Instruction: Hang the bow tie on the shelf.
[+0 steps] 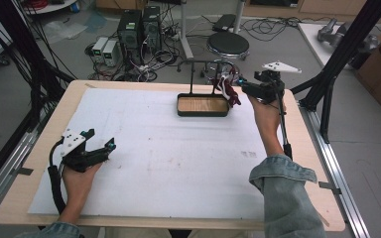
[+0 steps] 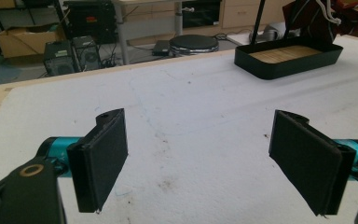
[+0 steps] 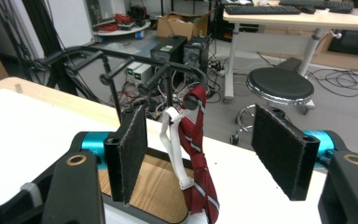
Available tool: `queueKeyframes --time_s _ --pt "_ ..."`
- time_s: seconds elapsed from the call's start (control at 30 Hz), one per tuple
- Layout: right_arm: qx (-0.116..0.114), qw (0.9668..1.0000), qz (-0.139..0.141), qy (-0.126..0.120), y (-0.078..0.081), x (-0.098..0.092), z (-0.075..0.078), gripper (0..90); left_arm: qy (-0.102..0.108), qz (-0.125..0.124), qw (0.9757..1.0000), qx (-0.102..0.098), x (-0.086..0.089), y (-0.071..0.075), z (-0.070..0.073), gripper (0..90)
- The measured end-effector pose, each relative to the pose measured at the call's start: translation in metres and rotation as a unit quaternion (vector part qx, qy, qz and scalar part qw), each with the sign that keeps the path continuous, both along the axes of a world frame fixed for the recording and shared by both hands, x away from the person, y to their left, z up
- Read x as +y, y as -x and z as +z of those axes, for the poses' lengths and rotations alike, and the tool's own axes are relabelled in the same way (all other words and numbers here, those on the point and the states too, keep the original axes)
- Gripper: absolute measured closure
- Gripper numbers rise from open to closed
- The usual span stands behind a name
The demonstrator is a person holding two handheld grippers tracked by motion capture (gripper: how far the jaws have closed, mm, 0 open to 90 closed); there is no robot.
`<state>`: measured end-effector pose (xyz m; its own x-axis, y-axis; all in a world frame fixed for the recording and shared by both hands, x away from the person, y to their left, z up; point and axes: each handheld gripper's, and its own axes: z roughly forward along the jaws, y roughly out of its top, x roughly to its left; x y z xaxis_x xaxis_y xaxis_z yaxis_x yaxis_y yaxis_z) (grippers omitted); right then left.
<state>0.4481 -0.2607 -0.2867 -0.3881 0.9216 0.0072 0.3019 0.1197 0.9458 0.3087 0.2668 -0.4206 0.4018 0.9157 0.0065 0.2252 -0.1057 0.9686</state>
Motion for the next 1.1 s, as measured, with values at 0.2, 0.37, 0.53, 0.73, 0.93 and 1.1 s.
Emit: queueKeyframes --time_s 0.2,0.37,0.53,0.73,0.93,1.1 --pt "-0.018 0.9998 0.007 -0.008 0.018 -0.004 0.015 33.5 0.0 0.001 1.0 -0.001 -0.001 0.0 0.0 19.5" --pt "-0.03 0.9993 0.01 -0.019 0.036 -0.007 0.027 31.2 -0.001 0.0 1.0 -0.001 -0.001 0.001 0.0 19.5" --pt "-0.054 0.9982 0.012 -0.023 0.054 -0.008 0.034 29.5 -0.001 0.001 1.0 -0.002 -0.001 0.001 0.0 19.5" --pt "-0.076 0.9966 0.021 -0.026 0.081 -0.013 0.038 25.1 -0.001 0.002 1.0 -0.002 -0.001 0.001 0.0 19.5" --pt "-0.103 0.9939 0.02 -0.035 0.111 -0.019 0.033 21.1 -0.001 0.001 1.0 -0.001 -0.001 0.001 0.001 19.5" --pt "-0.122 0.9919 0.008 -0.036 0.135 -0.025 0.018 13.1 -0.002 0.001 1.0 0.0 -0.001 0.001 0.001 19.5"
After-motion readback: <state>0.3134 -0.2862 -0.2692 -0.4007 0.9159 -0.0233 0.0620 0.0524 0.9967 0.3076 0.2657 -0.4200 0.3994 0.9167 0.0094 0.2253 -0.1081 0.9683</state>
